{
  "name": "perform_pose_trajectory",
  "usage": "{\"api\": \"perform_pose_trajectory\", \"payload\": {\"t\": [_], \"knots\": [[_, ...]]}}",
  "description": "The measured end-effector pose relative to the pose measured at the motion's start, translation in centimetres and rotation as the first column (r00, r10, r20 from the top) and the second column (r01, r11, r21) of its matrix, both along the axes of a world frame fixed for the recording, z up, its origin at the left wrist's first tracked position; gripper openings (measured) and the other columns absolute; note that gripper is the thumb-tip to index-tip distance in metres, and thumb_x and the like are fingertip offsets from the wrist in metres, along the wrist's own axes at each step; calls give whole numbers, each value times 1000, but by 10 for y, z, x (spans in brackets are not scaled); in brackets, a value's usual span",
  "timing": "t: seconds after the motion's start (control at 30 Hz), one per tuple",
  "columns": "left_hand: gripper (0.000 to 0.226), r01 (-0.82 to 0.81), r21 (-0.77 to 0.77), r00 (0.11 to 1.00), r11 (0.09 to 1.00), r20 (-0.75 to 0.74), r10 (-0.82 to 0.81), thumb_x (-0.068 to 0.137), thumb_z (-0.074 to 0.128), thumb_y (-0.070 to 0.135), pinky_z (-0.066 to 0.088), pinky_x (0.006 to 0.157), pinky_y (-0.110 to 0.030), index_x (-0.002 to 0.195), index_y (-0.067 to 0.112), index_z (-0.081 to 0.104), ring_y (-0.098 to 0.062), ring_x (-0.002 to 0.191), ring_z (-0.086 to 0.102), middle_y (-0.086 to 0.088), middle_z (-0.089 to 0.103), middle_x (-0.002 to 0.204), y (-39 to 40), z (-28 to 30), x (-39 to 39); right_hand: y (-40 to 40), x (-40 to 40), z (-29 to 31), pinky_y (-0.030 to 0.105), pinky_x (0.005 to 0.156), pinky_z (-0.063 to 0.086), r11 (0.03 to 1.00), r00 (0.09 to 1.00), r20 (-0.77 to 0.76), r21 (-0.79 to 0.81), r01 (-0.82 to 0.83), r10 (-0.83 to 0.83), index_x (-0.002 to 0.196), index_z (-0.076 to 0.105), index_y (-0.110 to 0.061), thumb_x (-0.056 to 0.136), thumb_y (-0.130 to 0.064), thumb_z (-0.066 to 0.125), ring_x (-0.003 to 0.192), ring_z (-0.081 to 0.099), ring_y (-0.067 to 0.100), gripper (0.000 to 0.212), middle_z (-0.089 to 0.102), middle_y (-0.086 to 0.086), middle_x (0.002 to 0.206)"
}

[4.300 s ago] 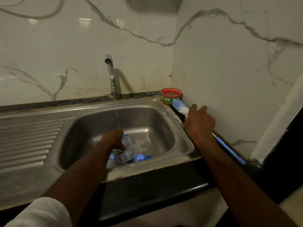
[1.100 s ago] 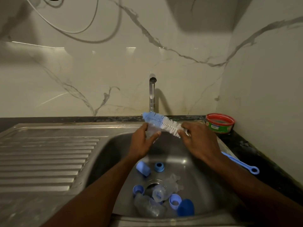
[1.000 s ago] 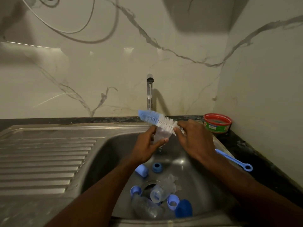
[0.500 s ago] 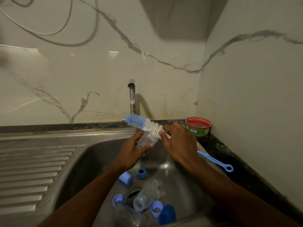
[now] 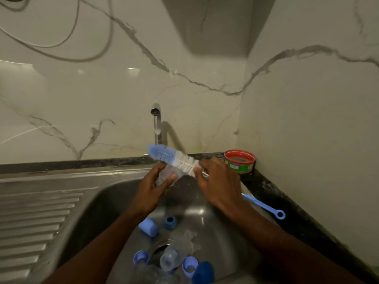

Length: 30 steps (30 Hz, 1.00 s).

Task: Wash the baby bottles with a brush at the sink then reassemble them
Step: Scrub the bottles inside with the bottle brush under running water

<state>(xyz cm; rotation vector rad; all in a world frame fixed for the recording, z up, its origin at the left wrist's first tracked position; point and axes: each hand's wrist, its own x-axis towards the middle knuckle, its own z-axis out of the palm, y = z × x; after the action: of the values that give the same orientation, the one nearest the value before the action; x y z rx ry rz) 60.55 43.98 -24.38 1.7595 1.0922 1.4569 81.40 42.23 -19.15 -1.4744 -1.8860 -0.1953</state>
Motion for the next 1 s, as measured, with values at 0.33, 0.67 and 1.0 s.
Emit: {"api": "perform_pose_trajectory", "payload": {"t": [0.33, 0.67, 1.0], "knots": [[55, -16, -71, 987, 997, 157, 27, 78, 78, 38, 60, 85, -33, 130, 27, 61, -12, 109, 67, 6, 68, 122, -4, 6, -3, 7, -6, -1, 25, 70, 41, 999, 998, -48, 15, 44, -43, 128, 66, -27, 100, -47, 56, 101, 63, 16, 36, 69, -1, 116], [51, 70, -180, 959, 981, 283, -17, 77, 80, 24, 58, 86, -25, 123, 12, 64, -14, 107, 71, -2, 75, 115, -1, 1, -5, 4, -13, -4, 23, 74, 37, 1000, 1000, -31, -4, 2, -2, 130, 65, -28, 100, -46, 56, 103, 61, 12, 36, 68, -4, 120], [48, 115, -365, 801, 924, 584, 131, 82, 74, 34, 59, 93, -36, 119, 4, 66, -24, 105, 73, -13, 75, 113, 3, 13, -7, 4, -11, -6, 10, 60, 32, 1000, 999, -47, 14, -25, 26, 122, 68, -24, 101, -47, 54, 83, 53, 5, 33, 71, -4, 109]]}}
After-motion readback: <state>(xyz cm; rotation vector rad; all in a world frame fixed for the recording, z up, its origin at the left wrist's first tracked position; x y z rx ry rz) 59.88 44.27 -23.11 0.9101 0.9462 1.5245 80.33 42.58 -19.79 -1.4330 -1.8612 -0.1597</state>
